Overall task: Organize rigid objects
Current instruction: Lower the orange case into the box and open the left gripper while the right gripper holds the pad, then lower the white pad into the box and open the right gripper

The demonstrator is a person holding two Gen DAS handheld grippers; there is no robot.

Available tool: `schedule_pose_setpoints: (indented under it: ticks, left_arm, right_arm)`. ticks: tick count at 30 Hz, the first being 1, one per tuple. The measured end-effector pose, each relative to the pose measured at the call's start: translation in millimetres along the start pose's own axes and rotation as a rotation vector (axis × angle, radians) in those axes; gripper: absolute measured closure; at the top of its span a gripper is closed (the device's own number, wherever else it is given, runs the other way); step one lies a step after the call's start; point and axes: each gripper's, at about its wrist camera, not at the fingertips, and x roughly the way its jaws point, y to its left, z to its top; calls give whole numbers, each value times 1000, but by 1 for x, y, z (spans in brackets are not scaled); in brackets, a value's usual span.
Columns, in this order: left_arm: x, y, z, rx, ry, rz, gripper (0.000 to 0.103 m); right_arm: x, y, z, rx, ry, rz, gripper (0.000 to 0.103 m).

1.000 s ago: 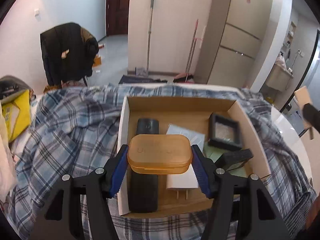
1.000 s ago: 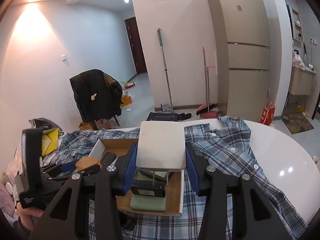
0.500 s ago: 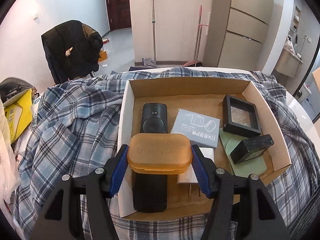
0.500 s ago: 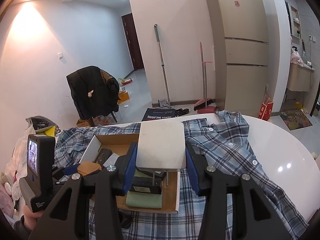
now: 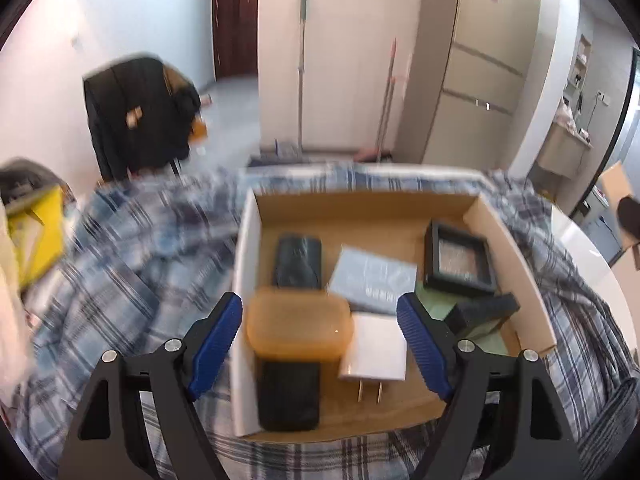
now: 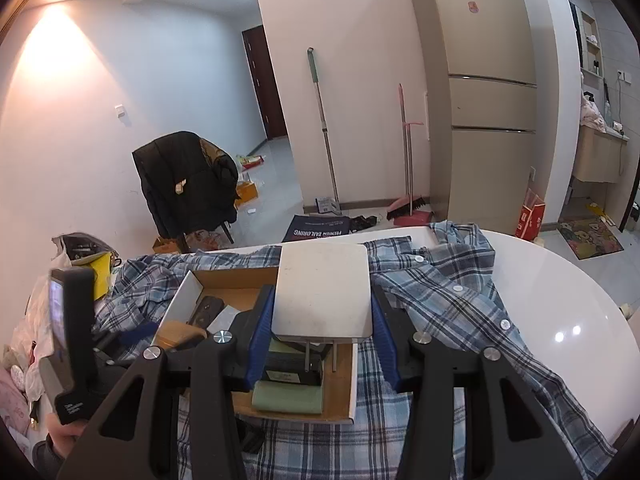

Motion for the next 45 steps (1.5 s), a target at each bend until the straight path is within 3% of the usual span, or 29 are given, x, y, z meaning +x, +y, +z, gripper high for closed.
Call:
schedule_pose_setpoints:
  ticks: [9, 11, 13, 17, 24, 30, 42, 44, 45]
  left_arm:
    - [-100, 6, 13, -20, -353, -50, 13]
    - [-122, 5, 6, 7, -432, -24, 12]
    - [-134, 6, -3, 11, -477, -25, 0]
    - [-151, 9, -30, -12, -567, -42, 0]
    - [-139, 15, -52, -53, -580, -1, 0]
    - [-128, 7, -56, -2, -563, 2, 0]
    - [-127, 11, -59, -19, -554, -13, 0]
    - [-126, 10, -59, -23, -553, -13, 0]
    - [-126, 10, -59, -22, -551, -11, 0]
  right_arm:
    - [-8, 4, -1, 0, 60, 56, 58]
    - [-6, 6, -7, -10, 82, 65, 58]
    - [-1, 8, -14, -16, 117, 83, 58]
    - [16, 13, -28, -10, 185, 113, 58]
    - [45, 22, -45, -45, 269, 81, 58]
    - [70, 19, -57, -48, 331, 61, 58]
    - [84, 25, -58, -90, 338, 16, 58]
    - [84, 24, -59, -86, 352, 22, 56]
    - [83, 24, -59, -86, 357, 27, 48]
